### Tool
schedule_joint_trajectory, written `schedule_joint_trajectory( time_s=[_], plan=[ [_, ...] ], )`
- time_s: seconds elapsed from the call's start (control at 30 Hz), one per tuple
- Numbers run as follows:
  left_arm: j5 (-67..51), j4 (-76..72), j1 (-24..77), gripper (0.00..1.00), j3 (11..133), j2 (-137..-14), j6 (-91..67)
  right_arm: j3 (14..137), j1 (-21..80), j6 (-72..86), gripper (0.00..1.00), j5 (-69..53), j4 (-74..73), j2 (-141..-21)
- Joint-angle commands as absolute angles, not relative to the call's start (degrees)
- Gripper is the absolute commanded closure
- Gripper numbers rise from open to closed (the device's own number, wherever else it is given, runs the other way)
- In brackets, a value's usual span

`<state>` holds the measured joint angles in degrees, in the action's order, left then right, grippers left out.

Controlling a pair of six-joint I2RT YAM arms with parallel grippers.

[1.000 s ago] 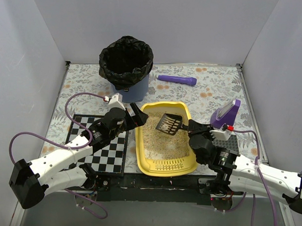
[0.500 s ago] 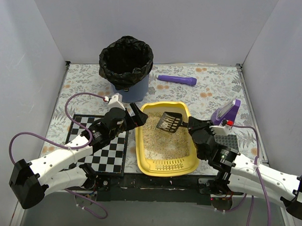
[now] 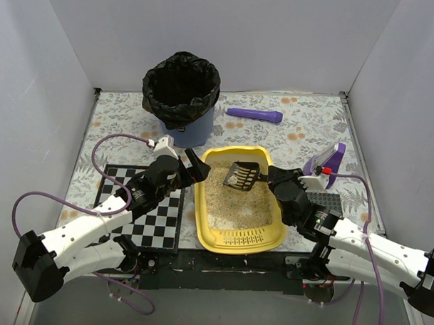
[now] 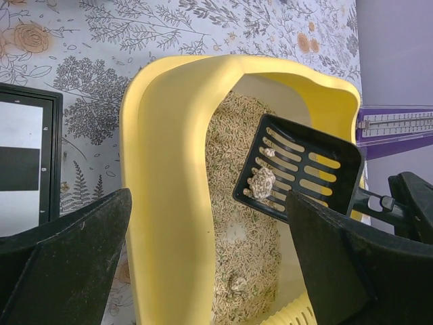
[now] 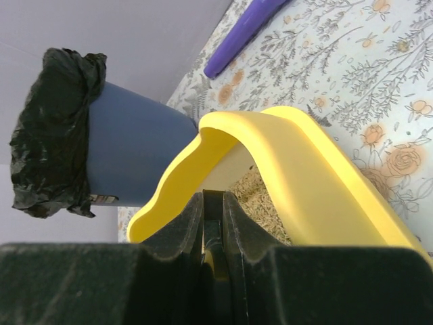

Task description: Clean the litter box

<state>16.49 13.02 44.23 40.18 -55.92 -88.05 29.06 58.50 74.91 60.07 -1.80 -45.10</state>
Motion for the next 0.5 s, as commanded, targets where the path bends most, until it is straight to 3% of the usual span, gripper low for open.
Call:
schedule_joint_trajectory(
  time_s=[0.0, 0.1, 0.2, 0.27, 0.37, 0.47],
  plan=[
    [18.3, 14.2, 43.7, 0.02, 39.6, -54.2, -87.4, 32.4, 58.0, 74.0, 0.99, 58.5, -3.6, -44.4],
    [17.8, 14.2, 43.6, 0.02, 39.9, -54.6, -87.2, 29.1, 58.0, 78.0, 0.99, 60.0, 0.1, -43.3],
    [18.2, 14.2, 43.4, 0.02, 39.6, -54.7, -87.3, 25.8, 58.0, 69.6, 0.99, 60.0, 9.2, -41.8],
    [17.8, 14.2, 43.3, 0.02, 39.7, -54.8, -86.9, 25.9, 57.7, 75.6, 0.99, 60.6, 5.7, -41.3],
    [18.1, 14.0, 43.2, 0.02, 39.6, -54.7, -87.4, 25.8, 57.7, 66.3, 0.99, 59.7, 10.0, -41.4],
    [17.2, 13.8, 43.2, 0.02, 39.5, -54.9, -87.1, 29.6, 57.5, 75.2, 0.99, 58.1, 1.4, -42.7]
  ],
)
